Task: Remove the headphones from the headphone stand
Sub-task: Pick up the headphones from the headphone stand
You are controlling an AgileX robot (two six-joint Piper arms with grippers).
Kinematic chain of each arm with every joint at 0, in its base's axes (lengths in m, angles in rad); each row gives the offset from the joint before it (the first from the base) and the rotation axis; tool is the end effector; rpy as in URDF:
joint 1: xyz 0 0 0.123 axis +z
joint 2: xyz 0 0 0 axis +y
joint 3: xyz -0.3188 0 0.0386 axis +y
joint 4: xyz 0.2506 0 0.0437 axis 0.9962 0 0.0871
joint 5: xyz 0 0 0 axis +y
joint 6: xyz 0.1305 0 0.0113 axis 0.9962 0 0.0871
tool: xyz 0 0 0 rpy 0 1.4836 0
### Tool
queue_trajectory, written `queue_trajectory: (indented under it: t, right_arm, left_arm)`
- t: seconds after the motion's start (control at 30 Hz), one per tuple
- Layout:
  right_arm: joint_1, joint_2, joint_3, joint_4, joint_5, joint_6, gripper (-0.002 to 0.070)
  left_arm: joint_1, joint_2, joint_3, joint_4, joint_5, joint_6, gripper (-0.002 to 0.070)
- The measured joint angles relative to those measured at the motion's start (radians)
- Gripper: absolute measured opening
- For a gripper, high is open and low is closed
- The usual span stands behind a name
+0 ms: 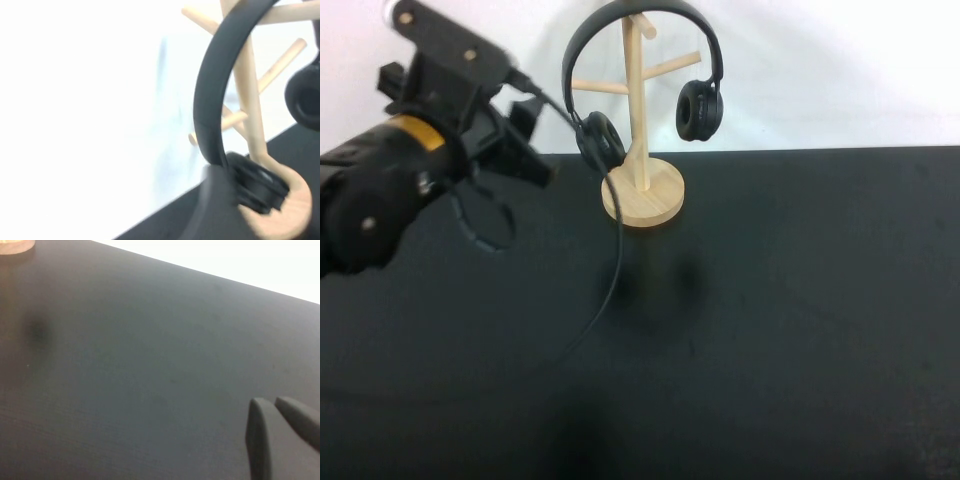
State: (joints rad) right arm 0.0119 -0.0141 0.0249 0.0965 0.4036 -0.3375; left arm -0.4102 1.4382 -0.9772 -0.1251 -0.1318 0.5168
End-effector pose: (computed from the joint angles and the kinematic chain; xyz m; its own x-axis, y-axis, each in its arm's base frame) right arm 0.0557 0.0056 0.1561 -0.2982 -0.2495 -0.9213 -0.1250 0.9671 -0.2215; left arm 0.3375 -0.1444 0.3401 -0.0568 0.4420 -0.8952 0.4394 0.8162 0.3752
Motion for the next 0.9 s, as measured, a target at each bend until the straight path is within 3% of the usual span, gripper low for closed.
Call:
queue_trajectory:
  t: [0.1, 0.23, 0.67, 0.9]
  right_arm:
    - [0.0, 0.0, 0.0, 0.0, 0.0, 0.0, -0.0008]
    - [0.0, 0.0, 0.0, 0.0, 0.0, 0.0, -0.0008]
    - [0.0, 0.0, 0.0, 0.0, 0.0, 0.0, -0.0008]
    - [0.0, 0.0, 0.0, 0.0, 0.0, 0.0, -0.0008]
  left_arm:
    - [0.0, 0.066, -0.041, 0.002, -0.043, -0.013, 0.0461]
    - [0.0, 0.149, -0.089, 0.002, -0.112, -0.031, 0.0527]
    - [0.0, 0.397, -0.339, 0.031, -0.146, -0.034, 0.054]
    - [0.0, 0.501, -0.468, 0.057, -0.144, -0.034, 0.0503]
